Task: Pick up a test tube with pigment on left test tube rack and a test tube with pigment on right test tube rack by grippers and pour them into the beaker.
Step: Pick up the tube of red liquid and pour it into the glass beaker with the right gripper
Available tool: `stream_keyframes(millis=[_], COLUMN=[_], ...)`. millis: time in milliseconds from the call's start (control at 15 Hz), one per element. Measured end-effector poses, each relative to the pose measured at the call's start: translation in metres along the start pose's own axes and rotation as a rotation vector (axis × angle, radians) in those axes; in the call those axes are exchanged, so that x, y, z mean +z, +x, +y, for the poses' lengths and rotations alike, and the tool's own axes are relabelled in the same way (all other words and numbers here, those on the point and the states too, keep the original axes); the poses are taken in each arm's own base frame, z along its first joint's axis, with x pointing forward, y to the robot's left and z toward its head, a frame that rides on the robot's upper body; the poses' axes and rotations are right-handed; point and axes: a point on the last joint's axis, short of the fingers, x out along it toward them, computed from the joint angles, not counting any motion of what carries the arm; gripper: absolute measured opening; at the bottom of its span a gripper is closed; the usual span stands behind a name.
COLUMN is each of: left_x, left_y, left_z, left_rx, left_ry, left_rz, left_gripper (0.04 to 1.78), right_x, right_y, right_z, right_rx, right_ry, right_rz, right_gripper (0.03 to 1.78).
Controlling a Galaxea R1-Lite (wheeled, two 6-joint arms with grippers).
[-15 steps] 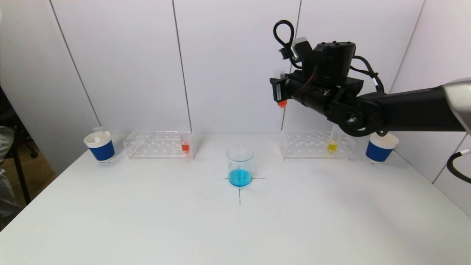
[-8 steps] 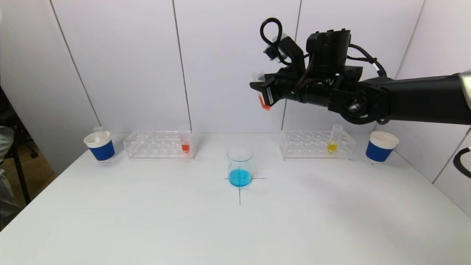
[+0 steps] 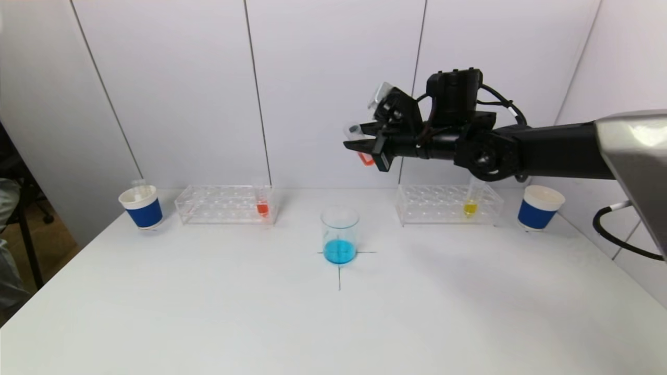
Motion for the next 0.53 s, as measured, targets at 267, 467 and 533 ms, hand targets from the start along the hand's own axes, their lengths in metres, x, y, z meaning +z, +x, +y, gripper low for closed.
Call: stream_keyframes(millis=[267, 467, 533], left_x=[0.000, 0.000, 0.000], left_y=[0.000, 0.000, 0.000], left_z=[0.000, 0.000, 0.000], left_rx=[0.000, 0.000, 0.000], left_ry=[0.000, 0.000, 0.000], left_rz=[0.000, 0.000, 0.000], left_gripper=[1.76, 1.76, 1.76], right_x=[-0.023, -0.036, -0.040], right_y=[0.007, 0.010, 0.013], right_z=[-0.005, -0.005, -0.004], right_rx=[0.053, 0.122, 0.129], right_ry=[-0.126, -0.202, -0.236], right_rz=[0.010, 0.013, 0.014], right_gripper=[0.48, 0.48, 0.48])
